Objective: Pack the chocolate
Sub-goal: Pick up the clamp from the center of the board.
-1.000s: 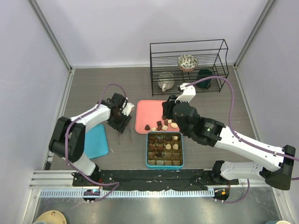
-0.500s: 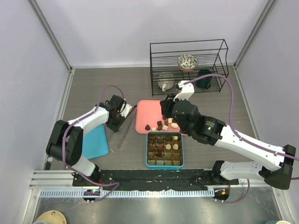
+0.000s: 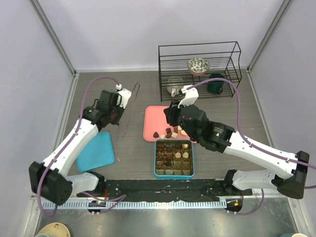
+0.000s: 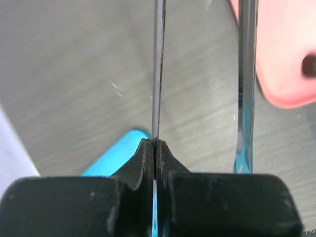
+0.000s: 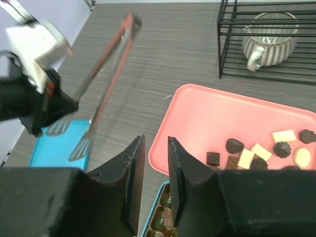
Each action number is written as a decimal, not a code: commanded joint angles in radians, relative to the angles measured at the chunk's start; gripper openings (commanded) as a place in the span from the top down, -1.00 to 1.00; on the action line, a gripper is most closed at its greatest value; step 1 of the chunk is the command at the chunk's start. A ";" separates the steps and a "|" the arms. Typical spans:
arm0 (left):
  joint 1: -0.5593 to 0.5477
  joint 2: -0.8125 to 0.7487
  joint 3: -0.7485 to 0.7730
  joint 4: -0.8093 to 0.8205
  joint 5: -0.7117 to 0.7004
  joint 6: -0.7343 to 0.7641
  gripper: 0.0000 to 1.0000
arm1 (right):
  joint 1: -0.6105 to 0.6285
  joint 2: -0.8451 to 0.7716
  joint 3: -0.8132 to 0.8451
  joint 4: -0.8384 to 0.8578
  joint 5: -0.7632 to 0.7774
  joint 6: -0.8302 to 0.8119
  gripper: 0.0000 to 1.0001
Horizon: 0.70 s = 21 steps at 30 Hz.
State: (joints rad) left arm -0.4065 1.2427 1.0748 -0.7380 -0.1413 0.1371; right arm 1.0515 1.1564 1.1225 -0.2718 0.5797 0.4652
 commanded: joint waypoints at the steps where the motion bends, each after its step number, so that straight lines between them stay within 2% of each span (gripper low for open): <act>1: -0.002 -0.129 0.097 -0.012 -0.043 0.016 1.00 | -0.001 -0.035 0.016 0.104 -0.122 -0.030 0.35; 3: -0.003 -0.164 0.125 -0.047 0.005 0.025 1.00 | -0.005 -0.038 0.000 0.141 -0.188 -0.065 0.30; 4: -0.002 -0.207 0.132 -0.061 0.032 0.032 1.00 | -0.007 -0.047 -0.009 0.160 -0.274 -0.089 0.25; 6: -0.002 -0.256 0.137 -0.109 0.158 0.073 1.00 | -0.018 -0.067 -0.055 0.236 -0.397 -0.196 0.10; 7: -0.003 -0.278 0.142 -0.133 0.228 0.094 1.00 | -0.019 -0.096 -0.078 0.262 -0.514 -0.230 0.06; 10: -0.003 -0.353 0.177 -0.234 0.432 0.142 1.00 | -0.065 -0.155 -0.145 0.325 -0.692 -0.298 -0.48; 11: -0.003 -0.377 0.204 -0.292 0.487 0.150 1.00 | -0.086 -0.197 -0.153 0.330 -0.824 -0.293 -0.60; 12: -0.002 -0.384 0.221 -0.329 0.631 0.174 1.00 | -0.149 -0.213 -0.153 0.335 -0.892 -0.283 -0.64; 14: -0.003 -0.390 0.260 -0.415 0.757 0.190 1.00 | -0.209 -0.253 -0.145 0.336 -1.059 -0.244 -0.72; 16: -0.002 -0.393 0.275 -0.457 0.927 0.215 1.00 | -0.252 -0.274 -0.129 0.338 -1.132 -0.234 -0.78; 21: -0.003 -0.345 0.298 -0.466 1.159 0.182 1.00 | -0.257 -0.282 -0.093 0.339 -1.254 -0.235 -0.95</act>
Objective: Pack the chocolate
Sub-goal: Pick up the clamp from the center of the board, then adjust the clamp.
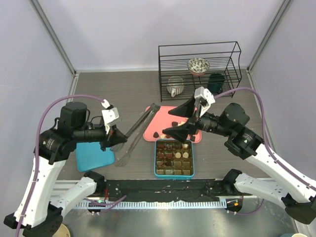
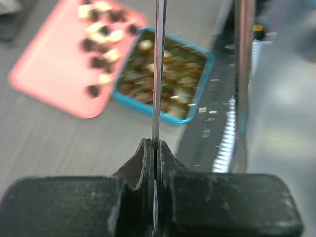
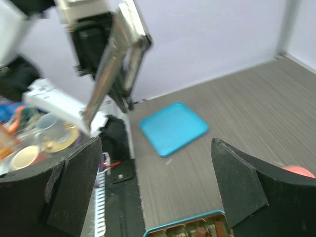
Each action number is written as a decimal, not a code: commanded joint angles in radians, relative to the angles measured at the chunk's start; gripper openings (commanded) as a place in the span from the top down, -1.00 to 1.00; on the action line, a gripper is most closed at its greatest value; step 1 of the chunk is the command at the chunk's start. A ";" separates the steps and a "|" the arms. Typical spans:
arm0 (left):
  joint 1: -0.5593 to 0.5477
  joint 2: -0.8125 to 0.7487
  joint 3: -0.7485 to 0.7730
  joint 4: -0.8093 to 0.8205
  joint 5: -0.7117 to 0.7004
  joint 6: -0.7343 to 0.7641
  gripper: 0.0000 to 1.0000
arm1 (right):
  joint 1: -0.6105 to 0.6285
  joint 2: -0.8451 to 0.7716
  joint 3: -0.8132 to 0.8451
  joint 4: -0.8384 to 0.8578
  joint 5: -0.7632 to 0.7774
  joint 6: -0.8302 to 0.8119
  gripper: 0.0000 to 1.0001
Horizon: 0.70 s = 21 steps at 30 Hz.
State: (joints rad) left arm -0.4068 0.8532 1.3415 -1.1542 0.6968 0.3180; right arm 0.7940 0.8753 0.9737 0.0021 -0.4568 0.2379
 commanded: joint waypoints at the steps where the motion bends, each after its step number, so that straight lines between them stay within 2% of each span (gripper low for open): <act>1: -0.001 0.073 0.038 -0.049 0.360 -0.019 1.00 | -0.001 0.001 0.056 0.078 -0.229 -0.002 -0.96; 5: -0.001 0.142 0.085 -0.053 0.489 -0.039 1.00 | -0.001 -0.002 0.037 0.160 -0.249 0.029 -0.99; 13: -0.003 0.175 0.099 0.016 0.507 -0.122 1.00 | -0.001 0.028 -0.029 0.361 -0.221 0.130 -0.99; 18: -0.001 0.172 0.070 0.016 0.498 -0.117 1.00 | -0.001 0.117 0.065 0.248 -0.273 0.127 -0.99; 21: -0.003 0.164 0.050 0.034 0.498 -0.120 1.00 | 0.001 0.145 0.068 0.257 -0.293 0.141 -0.99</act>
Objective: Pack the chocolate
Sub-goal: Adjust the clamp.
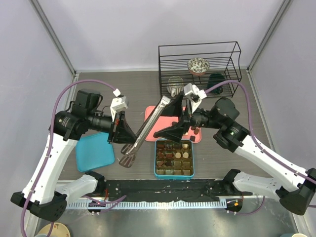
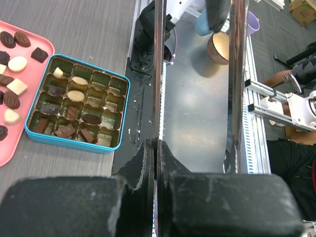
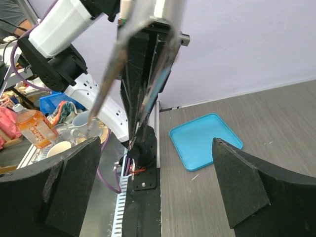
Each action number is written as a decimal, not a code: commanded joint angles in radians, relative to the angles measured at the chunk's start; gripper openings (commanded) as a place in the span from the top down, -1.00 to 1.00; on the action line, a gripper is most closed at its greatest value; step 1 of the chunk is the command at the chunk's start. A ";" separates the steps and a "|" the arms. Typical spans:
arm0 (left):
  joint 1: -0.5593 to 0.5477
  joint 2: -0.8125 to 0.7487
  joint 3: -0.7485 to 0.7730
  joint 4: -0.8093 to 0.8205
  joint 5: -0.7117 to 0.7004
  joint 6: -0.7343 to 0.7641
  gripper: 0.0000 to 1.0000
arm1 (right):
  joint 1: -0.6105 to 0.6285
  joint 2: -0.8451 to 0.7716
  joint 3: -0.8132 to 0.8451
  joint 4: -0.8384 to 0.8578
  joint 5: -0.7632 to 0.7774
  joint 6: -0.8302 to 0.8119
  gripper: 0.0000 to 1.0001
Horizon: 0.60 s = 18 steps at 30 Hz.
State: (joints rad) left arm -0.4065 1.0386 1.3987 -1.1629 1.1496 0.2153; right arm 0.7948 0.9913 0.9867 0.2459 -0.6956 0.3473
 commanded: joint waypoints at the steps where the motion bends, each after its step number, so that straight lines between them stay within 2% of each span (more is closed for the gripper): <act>1: -0.003 -0.019 -0.004 0.039 0.045 -0.017 1.00 | 0.004 0.026 0.044 0.032 -0.056 0.032 -0.99; 5: -0.002 -0.015 0.000 0.017 0.055 0.005 1.00 | 0.024 0.015 0.027 0.078 -0.050 -0.002 -0.99; 18: -0.003 -0.026 -0.047 0.009 0.055 0.022 1.00 | 0.142 0.076 0.099 -0.049 0.056 -0.128 -0.99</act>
State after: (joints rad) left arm -0.4065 1.0286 1.3567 -1.1641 1.1717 0.2211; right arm 0.9123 1.0523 1.0309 0.2100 -0.6758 0.2699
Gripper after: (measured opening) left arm 0.026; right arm 0.996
